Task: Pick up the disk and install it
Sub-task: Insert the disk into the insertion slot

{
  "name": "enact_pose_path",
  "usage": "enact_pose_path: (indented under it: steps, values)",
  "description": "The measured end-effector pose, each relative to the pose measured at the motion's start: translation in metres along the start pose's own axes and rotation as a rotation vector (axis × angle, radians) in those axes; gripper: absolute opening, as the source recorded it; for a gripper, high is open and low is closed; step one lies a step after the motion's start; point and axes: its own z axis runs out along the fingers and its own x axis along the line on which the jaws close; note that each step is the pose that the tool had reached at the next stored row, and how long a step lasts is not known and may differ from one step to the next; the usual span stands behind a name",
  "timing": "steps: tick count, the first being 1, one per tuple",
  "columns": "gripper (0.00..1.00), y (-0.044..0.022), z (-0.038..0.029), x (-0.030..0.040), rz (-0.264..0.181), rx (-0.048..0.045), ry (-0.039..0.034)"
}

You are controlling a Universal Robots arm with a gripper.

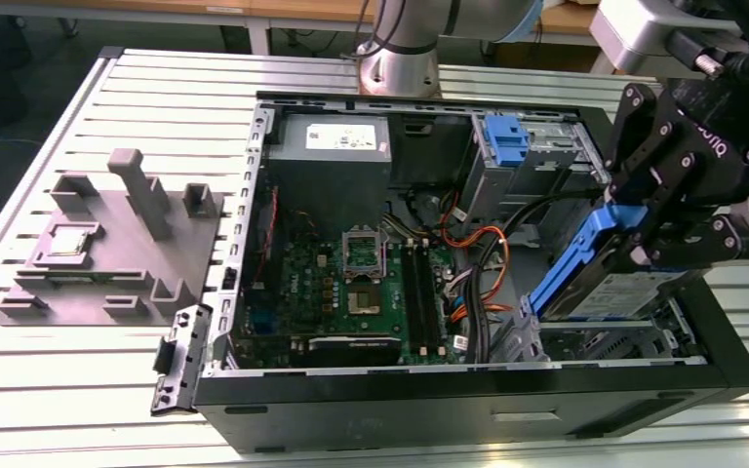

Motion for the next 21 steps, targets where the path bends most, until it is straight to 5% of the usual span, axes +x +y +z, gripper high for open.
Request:
enact_pose_path:
  steps: [21]
  values:
    - [0.36,0.0000,0.0073,0.0001,0.000,0.0006,0.0000]
